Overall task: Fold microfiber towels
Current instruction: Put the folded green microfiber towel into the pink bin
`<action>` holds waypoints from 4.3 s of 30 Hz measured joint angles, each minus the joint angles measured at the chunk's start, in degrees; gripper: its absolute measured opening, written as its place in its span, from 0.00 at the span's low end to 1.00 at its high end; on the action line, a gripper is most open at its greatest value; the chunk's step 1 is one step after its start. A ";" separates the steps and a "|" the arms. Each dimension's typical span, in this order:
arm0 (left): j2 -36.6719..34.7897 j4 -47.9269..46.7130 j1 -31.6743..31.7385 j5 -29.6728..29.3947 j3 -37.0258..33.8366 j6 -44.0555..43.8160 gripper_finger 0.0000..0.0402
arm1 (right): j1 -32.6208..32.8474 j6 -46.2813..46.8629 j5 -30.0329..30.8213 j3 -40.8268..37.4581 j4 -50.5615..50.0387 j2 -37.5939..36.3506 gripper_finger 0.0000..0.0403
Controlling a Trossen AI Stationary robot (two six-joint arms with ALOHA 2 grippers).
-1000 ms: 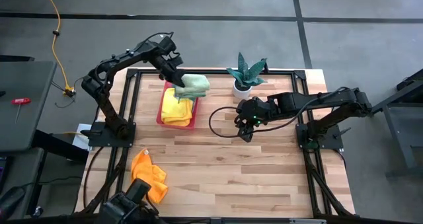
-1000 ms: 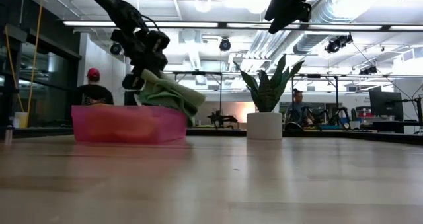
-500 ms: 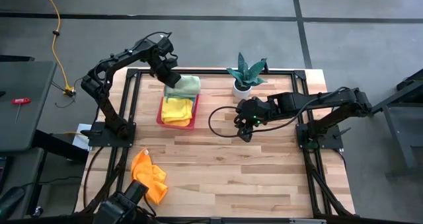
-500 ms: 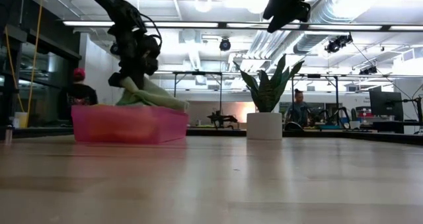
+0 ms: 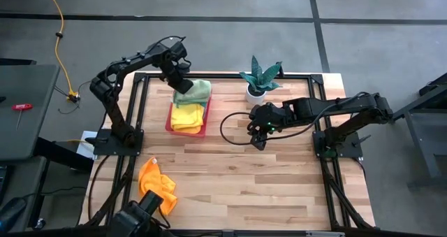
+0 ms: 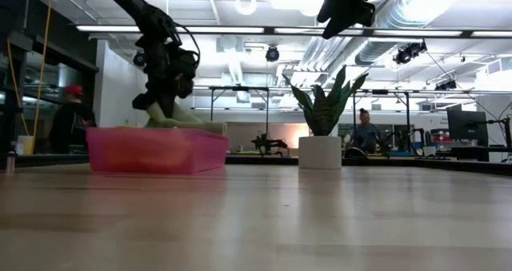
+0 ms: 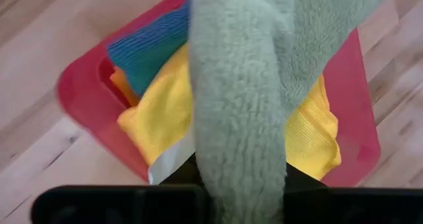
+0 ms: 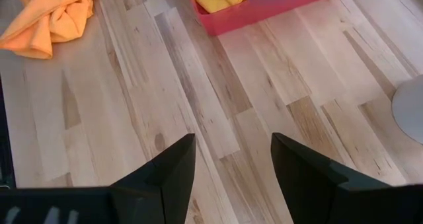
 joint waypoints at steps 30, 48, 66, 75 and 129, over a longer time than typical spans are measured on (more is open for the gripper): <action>2.50 -2.52 -1.66 -18.33 17.27 -0.05 0.58 | -0.01 0.73 0.07 0.00 -0.02 0.00 0.47; 2.47 25.33 -15.63 -24.42 5.22 -8.06 0.01 | -0.01 -0.70 0.61 -0.02 -0.04 0.00 0.47; 2.52 32.82 -22.19 -23.12 -7.27 -13.20 0.00 | -0.01 -1.63 2.40 -0.02 -0.04 0.00 0.47; 0.30 31.50 -20.28 -23.35 -6.02 -12.83 0.00 | 0.00 -1.78 2.43 -0.02 -0.04 0.00 0.47; -25.88 55.72 -13.14 -30.50 -32.81 -25.47 0.00 | -0.06 -0.23 5.31 -0.02 0.12 0.00 0.47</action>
